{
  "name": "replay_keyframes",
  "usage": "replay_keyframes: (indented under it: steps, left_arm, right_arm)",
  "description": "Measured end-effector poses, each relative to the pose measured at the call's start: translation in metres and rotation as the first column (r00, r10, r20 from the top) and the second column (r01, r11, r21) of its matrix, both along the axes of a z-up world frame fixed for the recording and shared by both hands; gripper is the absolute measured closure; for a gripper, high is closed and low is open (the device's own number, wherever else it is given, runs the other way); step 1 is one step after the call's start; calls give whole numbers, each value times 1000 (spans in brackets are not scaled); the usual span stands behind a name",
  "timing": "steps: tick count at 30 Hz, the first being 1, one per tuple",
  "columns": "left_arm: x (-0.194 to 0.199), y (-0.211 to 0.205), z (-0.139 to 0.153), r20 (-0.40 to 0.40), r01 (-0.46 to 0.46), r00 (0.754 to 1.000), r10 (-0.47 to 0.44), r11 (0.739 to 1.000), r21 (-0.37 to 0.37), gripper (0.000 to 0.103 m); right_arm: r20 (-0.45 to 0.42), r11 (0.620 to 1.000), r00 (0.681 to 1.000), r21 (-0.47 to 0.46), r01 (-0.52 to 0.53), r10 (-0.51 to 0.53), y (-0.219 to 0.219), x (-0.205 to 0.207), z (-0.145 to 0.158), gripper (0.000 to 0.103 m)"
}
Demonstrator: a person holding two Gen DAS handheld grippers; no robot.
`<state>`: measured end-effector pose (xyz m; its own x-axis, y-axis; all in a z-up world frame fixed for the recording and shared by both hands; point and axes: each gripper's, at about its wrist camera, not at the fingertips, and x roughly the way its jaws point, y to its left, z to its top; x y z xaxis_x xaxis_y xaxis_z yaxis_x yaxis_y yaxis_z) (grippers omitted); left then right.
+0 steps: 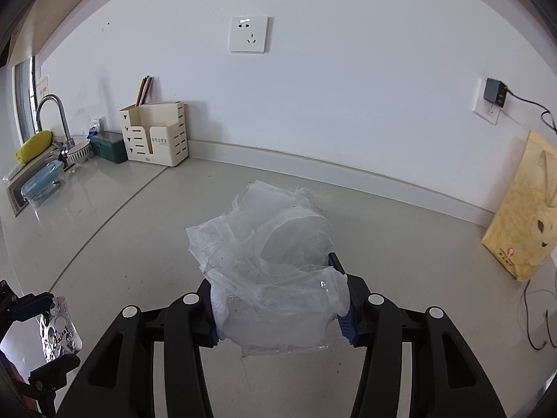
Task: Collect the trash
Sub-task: 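Carry the blister pack and clear bag down over the mesh wastebasket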
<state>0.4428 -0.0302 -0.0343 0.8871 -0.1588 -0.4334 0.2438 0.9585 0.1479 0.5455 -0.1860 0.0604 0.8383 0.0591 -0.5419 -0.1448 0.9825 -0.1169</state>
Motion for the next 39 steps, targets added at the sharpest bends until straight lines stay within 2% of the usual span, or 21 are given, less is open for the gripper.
replay_keyframes:
  steps: [11,20,27,34,39]
  left_arm:
    - [-72,-7,-36,-34,-64,997,65,997,40,47]
    - [-122,-28,-63,-76,-42,996,47,998,56,47]
    - [-162,-40,-90,-107,-22,994,28,998,62,47]
    - [-190,-41,-117,-160,-20,987,28,998,52,47]
    - [-209,-36,-137,-201,-31,979,41,998,52,47]
  right_arm:
    - [-44,999,998,8,-42,42,23,-78,-37,50]
    - [-81,998,996,52,-25,29,17,-146,-76,50]
    - [-90,996,995,84,-22,30,7,-197,-90,50]
    - [-90,1000,996,13,-12,13,13,-246,-113,50]
    - [-128,999,991,45,-23,29,19,-269,-142,50]
